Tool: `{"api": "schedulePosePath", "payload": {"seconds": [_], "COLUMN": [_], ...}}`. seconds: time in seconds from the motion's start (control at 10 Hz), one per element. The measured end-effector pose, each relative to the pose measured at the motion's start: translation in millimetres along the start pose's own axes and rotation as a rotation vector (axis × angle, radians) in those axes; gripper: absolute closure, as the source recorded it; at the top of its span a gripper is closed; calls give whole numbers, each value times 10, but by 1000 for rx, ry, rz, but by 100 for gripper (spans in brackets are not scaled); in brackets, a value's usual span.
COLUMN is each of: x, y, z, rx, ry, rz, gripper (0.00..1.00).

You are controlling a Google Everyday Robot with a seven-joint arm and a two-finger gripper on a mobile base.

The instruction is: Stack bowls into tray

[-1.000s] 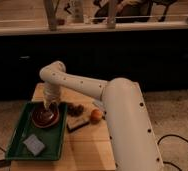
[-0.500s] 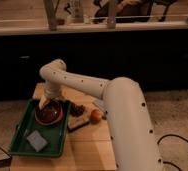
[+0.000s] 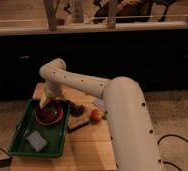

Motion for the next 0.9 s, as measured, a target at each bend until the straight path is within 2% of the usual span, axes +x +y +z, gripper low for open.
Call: {"api": "schedulePosePath", "payload": {"seconds": [0.9], "x": [8], "y": [17], "z": [-4], "rx": [-8], "ry": [1], "rz": [3], "gripper": [20]}}
